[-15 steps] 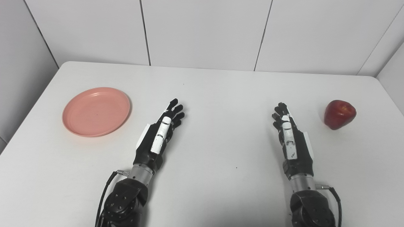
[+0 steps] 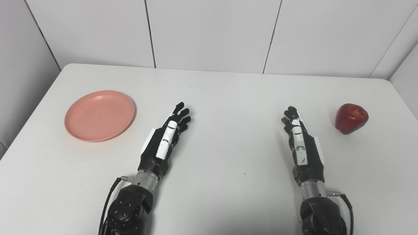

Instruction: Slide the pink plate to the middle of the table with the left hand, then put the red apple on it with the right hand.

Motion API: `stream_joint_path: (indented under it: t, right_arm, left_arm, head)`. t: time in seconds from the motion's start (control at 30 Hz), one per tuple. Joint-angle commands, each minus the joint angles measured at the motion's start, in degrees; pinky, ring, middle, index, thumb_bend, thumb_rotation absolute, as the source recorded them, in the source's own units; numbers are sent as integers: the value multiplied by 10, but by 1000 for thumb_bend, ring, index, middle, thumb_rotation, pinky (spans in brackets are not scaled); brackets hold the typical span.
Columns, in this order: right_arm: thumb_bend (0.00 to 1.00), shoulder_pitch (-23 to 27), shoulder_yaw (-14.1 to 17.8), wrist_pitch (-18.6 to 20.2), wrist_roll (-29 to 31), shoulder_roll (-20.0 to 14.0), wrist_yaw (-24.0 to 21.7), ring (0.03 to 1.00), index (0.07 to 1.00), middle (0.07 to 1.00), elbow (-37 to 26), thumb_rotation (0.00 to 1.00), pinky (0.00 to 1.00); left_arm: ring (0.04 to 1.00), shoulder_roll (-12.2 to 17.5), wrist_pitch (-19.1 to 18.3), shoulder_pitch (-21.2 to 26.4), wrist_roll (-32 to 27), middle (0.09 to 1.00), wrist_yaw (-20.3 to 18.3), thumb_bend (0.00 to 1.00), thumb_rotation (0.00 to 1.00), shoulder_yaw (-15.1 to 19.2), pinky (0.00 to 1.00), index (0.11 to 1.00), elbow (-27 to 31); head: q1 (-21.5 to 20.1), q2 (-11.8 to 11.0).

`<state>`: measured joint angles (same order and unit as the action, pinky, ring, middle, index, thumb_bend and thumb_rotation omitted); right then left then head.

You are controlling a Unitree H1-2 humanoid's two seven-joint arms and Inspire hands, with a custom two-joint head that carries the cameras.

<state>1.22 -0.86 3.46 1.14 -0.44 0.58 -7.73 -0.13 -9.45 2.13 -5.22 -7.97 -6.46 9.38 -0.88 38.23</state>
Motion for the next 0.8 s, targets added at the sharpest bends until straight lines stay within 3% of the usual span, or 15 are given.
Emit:
stream_joint_path:
  t: [0.0, 0.43, 0.77]
  right_arm:
    - [224, 15, 1, -29, 3, -1, -6, 942, 938, 942, -15, 1000, 982]
    - [231, 15, 1, -33, 3, -2, -7, 941, 943, 943, -11, 999, 984]
    - [230, 13, 7, -40, 9, -12, -10, 940, 944, 943, 4, 996, 996]
  left_arm:
    - [938, -2, 9, 10, -1, 956, -2, 525, 992, -1, 964, 950, 19]
    - [937, -3, 14, 10, -1, 956, -1, 510, 995, -1, 966, 949, 17]
    - [930, -11, 48, 10, 27, 951, 7, 494, 1000, -13, 942, 942, -9]
  head:
    - [1, 0]
    - [3, -4]
    - [59, -45]
